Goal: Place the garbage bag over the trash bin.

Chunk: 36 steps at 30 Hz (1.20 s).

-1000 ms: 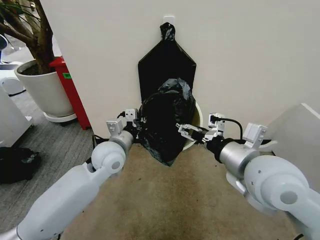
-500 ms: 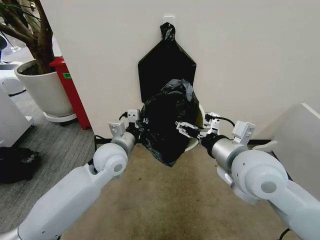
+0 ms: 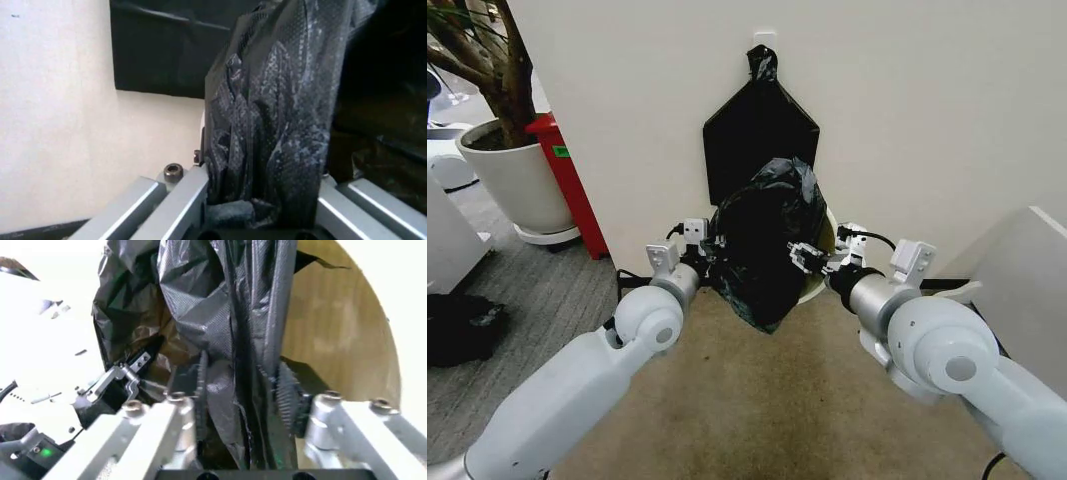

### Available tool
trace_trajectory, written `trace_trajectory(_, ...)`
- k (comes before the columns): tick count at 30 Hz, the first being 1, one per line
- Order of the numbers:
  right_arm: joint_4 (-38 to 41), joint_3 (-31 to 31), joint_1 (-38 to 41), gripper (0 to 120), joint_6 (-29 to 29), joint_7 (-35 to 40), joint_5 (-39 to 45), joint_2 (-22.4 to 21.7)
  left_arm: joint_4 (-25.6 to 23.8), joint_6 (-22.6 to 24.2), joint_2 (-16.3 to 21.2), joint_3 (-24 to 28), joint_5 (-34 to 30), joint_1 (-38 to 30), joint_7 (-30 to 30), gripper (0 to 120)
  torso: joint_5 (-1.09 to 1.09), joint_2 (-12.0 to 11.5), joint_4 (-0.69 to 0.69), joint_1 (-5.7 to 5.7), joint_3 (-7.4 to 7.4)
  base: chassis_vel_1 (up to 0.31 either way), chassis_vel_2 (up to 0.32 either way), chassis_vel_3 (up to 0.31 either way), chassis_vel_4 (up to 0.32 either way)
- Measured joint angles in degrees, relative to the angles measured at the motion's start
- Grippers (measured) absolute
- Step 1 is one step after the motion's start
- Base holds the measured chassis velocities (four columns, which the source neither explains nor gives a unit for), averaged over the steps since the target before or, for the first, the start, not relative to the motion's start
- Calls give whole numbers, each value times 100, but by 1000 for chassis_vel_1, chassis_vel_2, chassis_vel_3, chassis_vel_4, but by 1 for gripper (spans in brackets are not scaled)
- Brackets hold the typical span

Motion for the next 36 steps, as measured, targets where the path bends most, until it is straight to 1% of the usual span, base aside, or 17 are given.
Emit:
trace_trajectory(1,0,1,-4,18,5,-4,-1,-3,6,1,-5,1,5,0,4,0,0,0,0,0,0,0,0,0,0)
trace_trajectory(3,17,6,-11,11,19,-9,-4,-23,17,3,-5,1,10,4,10,0,0,0,0,0,0,0,0,0,0)
trace_trajectory(4,17,6,-11,11,19,-9,-4,-23,17,3,-5,1,10,4,10,0,0,0,0,0,0,0,0,0,0)
trace_trajectory(7,91,80,-36,0,41,-9,18,-95,30,12,13,-16,15,30,19,0,0,0,0,0,0,0,0,0,0)
trace_trajectory(12,189,181,-68,0,65,-10,38,-220,43,20,44,-53,18,80,35,0,0,0,0,0,0,0,0,0,0)
trace_trajectory(18,342,453,-246,0,124,8,-3,-526,48,30,74,-144,18,166,73,0,0,0,0,0,0,0,0,0,0)
trace_trajectory(24,373,542,-358,0,140,38,-36,-713,26,33,85,-212,14,241,102,0,0,0,0,0,0,0,0,0,0)
trace_trajectory(25,366,602,-384,0,160,76,-86,-839,-16,34,97,-298,3,332,129,0,0,0,0,0,0,0,0,0,0)
trace_trajectory(28,347,657,-416,0,160,102,-141,-950,-49,34,139,-387,-1,443,165,0,0,0,0,0,0,0,0,0,0)
trace_trajectory(36,211,697,-450,0,73,78,-205,-1069,-162,31,217,-554,-43,661,279,0,0,0,0,0,0,0,0,0,0)
